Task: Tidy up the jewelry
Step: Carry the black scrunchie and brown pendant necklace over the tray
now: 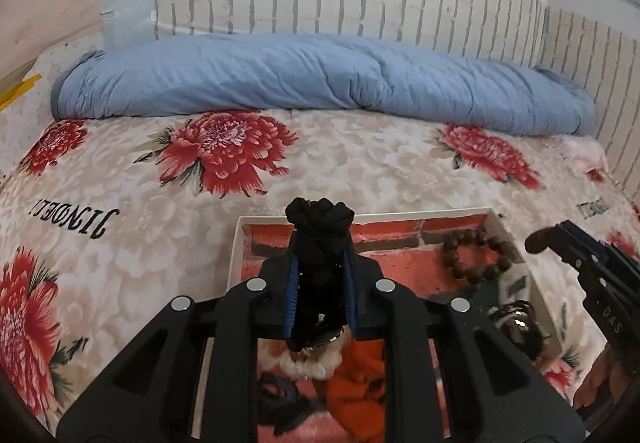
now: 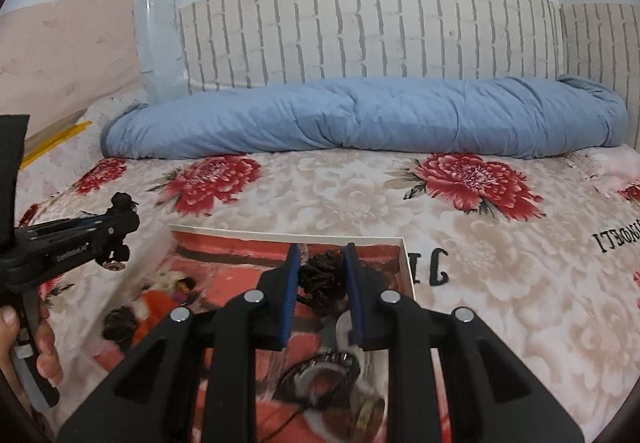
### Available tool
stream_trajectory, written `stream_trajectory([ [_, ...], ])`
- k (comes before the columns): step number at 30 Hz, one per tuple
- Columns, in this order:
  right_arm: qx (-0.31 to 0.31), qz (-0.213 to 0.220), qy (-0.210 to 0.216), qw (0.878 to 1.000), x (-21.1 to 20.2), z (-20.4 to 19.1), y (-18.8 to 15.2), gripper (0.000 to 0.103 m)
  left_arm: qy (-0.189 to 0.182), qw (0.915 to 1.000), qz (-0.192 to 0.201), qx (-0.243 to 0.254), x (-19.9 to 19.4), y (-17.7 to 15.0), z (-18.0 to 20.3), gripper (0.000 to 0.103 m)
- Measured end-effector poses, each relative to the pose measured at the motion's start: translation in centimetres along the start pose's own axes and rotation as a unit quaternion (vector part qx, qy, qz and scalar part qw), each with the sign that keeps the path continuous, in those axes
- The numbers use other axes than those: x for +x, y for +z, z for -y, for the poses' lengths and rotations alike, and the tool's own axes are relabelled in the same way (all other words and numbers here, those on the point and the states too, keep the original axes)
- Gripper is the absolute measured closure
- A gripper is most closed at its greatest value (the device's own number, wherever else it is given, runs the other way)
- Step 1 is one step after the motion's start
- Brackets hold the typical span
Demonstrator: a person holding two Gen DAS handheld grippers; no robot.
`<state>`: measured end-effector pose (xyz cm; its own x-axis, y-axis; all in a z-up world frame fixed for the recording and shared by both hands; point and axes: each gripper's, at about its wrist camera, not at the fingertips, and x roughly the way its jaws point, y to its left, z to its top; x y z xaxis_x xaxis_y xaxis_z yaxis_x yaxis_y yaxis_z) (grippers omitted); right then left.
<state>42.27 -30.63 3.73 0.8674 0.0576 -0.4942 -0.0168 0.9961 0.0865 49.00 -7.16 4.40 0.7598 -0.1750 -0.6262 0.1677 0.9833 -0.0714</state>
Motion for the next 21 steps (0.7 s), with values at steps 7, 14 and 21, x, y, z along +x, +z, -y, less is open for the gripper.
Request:
stream_trajectory([
  [7,-0.003,-0.009,-0.01,1.0,3.4,0.8,1.3,0.08,0.019,0.9996,-0.018,0.005,4.1,1.1,0.9,0.085],
  [14,-0.007,-0.051,-0.017,0.999,6.9,1.2,1.0,0.08,0.035,0.9983,-0.042,0.018,7.7,1.0,1.5,0.084],
  [21,0.007,-0.095,-0.022,0.995,8.5,1.9,-0.2,0.08,0.029,0.9978,-0.057,0.015,8.3,0.6,1.4,0.076],
])
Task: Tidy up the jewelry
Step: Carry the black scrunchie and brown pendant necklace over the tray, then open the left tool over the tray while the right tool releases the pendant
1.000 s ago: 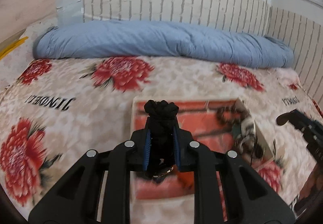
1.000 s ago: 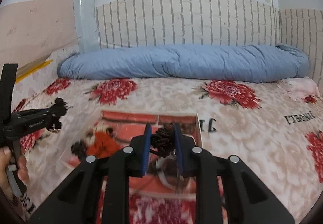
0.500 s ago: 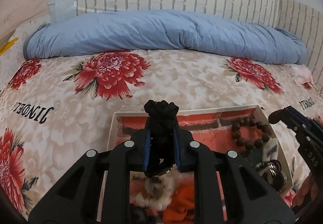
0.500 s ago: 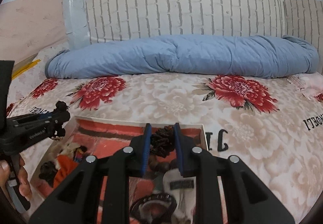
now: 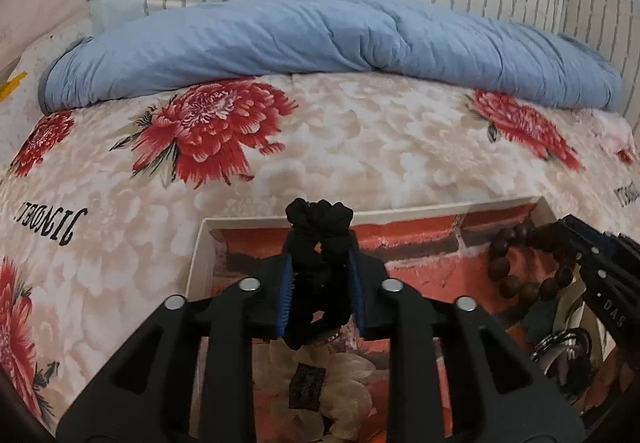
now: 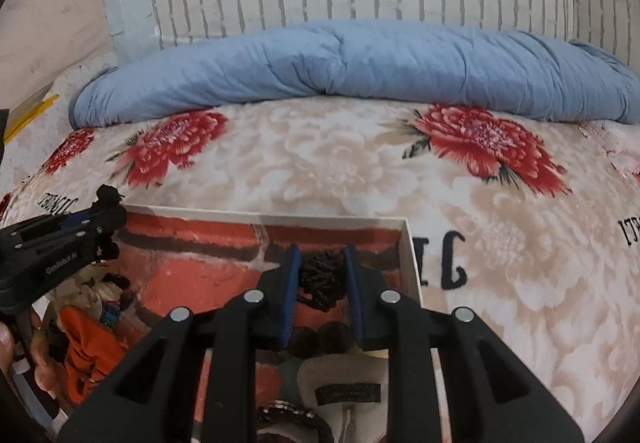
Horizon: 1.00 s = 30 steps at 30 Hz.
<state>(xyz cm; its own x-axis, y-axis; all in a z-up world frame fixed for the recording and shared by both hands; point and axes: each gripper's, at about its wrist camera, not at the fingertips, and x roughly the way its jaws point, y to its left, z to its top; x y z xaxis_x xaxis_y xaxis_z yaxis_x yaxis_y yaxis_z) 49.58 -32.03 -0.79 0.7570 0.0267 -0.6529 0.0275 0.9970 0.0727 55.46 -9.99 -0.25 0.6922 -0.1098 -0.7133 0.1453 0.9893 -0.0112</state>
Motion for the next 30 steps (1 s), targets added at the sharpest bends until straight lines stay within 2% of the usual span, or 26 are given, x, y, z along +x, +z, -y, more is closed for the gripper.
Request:
stream_trajectory([
  [2,-0.001,-0.012,-0.003,1.0,0.4,0.1,-0.1,0.08,-0.006,1.0,-0.007,-0.001,0.2,-0.1,0.1,0.074],
  [4,-0.001,-0.026,-0.004,1.0,0.9,0.1,-0.4,0.08,-0.01,0.9998,-0.015,-0.003,0.2,-0.2,0.1,0.067],
  [6,-0.002,-0.028,-0.007,1.0,1.0,0.1,-0.4,0.08,-0.016,0.9996,-0.025,0.0,0.5,-0.4,0.3,0.064],
  [11,-0.018,-0.035,-0.021,0.999,1.2,-0.3,-0.6,0.08,-0.007,0.9982,-0.057,0.018,1.6,-1.1,1.0,0.06],
  [14,-0.021,-0.038,-0.022,0.999,1.3,-0.3,-0.7,0.08,0.001,0.9973,-0.07,0.022,2.1,-1.4,1.1,0.046],
  [17,-0.024,-0.039,-0.022,0.999,1.3,-0.2,-0.7,0.079,0.005,0.9969,-0.074,0.026,2.3,-1.5,1.2,0.037],
  [21,-0.021,-0.038,-0.01,0.999,1.1,-0.1,-0.7,0.078,0.006,0.9972,-0.071,0.023,2.1,-1.4,1.0,0.013],
  [22,-0.02,-0.037,-0.007,0.999,1.0,-0.1,-0.8,0.076,0.004,0.9974,-0.069,0.02,2.0,-1.4,0.9,0.011],
  [24,-0.018,-0.034,-0.002,0.999,0.6,0.0,-0.7,0.063,-0.003,0.9975,-0.069,0.013,1.7,-1.4,0.6,0.01],
  [25,-0.015,-0.028,0.003,0.999,0.3,0.1,-0.6,0.052,-0.007,0.9975,-0.069,0.01,1.6,-1.3,0.5,0.009],
  [26,-0.011,-0.02,0.008,1.0,-0.3,0.2,-0.5,0.046,-0.011,0.9976,-0.068,0.007,1.4,-1.3,0.4,0.008],
  [30,0.001,0.0,0.013,1.0,-1.9,1.0,0.2,0.035,-0.03,0.9984,-0.048,-0.005,-0.6,-0.8,0.0,0.005],
])
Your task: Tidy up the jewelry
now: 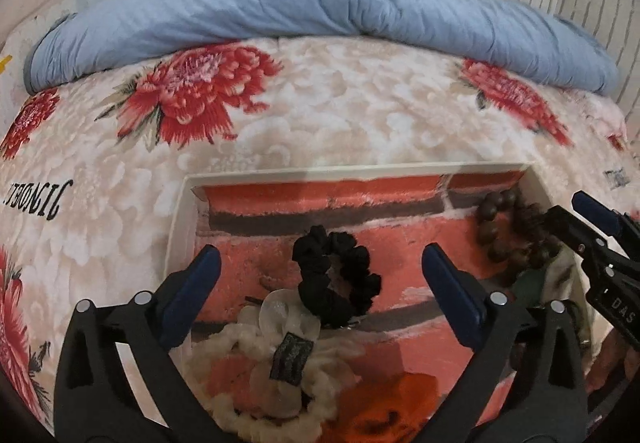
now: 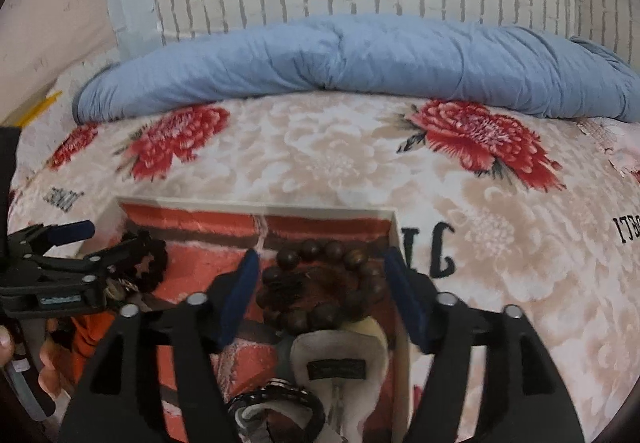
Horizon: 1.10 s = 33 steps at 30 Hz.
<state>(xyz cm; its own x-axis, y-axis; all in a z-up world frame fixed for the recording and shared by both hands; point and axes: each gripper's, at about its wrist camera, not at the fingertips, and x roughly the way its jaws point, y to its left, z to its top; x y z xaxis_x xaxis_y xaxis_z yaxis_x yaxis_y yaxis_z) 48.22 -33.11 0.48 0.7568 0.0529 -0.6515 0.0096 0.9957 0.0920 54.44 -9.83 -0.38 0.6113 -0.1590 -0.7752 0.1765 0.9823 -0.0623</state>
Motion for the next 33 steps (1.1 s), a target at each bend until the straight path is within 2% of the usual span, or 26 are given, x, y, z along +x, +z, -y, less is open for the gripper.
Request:
stream_trajectory([
  [4,0.005,0.008,-0.003,1.0,-0.9,0.5,0.2,0.018,0.006,0.9992,0.039,-0.007,-3.0,0.1,-0.2,0.005],
  [8,-0.003,0.02,-0.023,1.0,-3.2,0.5,-0.1,0.012,0.006,0.997,0.074,-0.02,-6.6,-1.2,-0.3,0.005],
  [12,0.005,0.038,-0.01,0.999,-7.0,0.0,-1.5,0.012,0.041,0.9925,0.115,-0.008,-11.2,-4.0,-0.1,0.005],
  [14,-0.003,0.056,-0.007,0.998,-9.6,-0.7,-2.9,0.004,0.052,0.9889,0.139,-0.005,-13.9,-6.4,-0.2,0.005],
  [16,-0.007,0.071,-0.003,0.997,-12.3,-1.4,-4.8,0.004,0.059,0.986,0.156,-0.007,-16.2,-8.8,-0.3,0.005],
  [23,-0.013,0.099,-0.004,0.995,-19.7,-3.0,-12.7,0.004,0.079,0.9818,0.173,0.0,-21.6,-17.4,0.4,0.005],
  [28,-0.015,0.105,-0.012,0.994,-23.3,-3.5,-17.3,0.004,0.056,0.9807,0.187,-0.001,-24.8,-23.4,1.1,0.005],
  [33,-0.012,0.101,-0.017,0.995,-26.8,-3.9,-22.6,0.004,0.054,0.978,0.202,0.005,-26.9,-28.6,2.2,0.005],
])
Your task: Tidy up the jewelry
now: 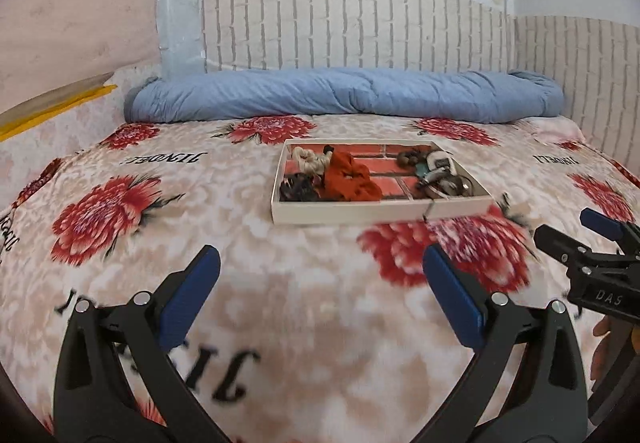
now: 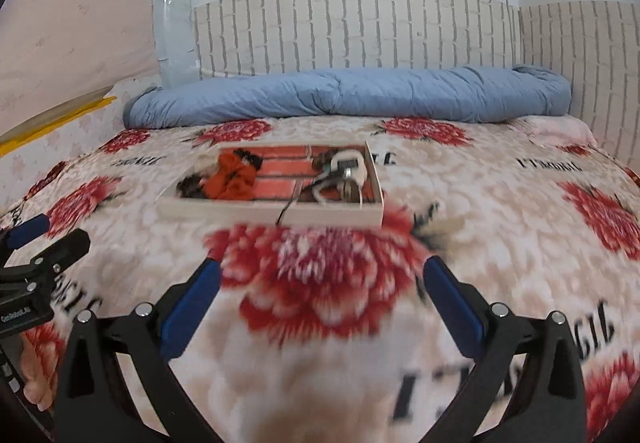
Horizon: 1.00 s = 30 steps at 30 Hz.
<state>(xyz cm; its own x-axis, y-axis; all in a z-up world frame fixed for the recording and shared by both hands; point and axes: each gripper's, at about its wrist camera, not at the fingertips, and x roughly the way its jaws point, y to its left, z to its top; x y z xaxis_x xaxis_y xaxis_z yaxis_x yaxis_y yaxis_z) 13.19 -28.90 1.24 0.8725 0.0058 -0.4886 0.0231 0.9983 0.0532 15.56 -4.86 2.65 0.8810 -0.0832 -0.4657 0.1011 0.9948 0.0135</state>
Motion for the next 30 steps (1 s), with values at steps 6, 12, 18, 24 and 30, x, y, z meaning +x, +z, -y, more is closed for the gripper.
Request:
stream_trajectory([
  [6,-0.004,0.029,-0.016,0.999,-4.5,-0.8,-3.1,0.004,0.008,0.9997,0.02,-0.005,-4.0,-3.9,-0.1,0.005],
  [12,-0.007,0.057,-0.019,0.998,-6.5,-1.2,-3.8,0.004,0.021,0.9991,0.036,0.0,-5.9,-5.6,0.0,0.005],
  [18,-0.007,0.07,-0.025,0.997,-6.7,-1.4,-4.9,0.004,0.028,0.9988,0.04,0.006,-5.7,-6.1,0.0,0.005],
  [24,-0.007,0.08,-0.027,0.996,-7.1,-1.4,-5.1,0.004,0.026,0.9986,0.047,0.006,-5.9,-6.2,0.1,0.005],
  [30,-0.007,0.079,-0.027,0.996,-7.1,-1.4,-5.0,0.004,0.022,0.9986,0.049,0.007,-6.1,-6.3,0.1,0.005],
])
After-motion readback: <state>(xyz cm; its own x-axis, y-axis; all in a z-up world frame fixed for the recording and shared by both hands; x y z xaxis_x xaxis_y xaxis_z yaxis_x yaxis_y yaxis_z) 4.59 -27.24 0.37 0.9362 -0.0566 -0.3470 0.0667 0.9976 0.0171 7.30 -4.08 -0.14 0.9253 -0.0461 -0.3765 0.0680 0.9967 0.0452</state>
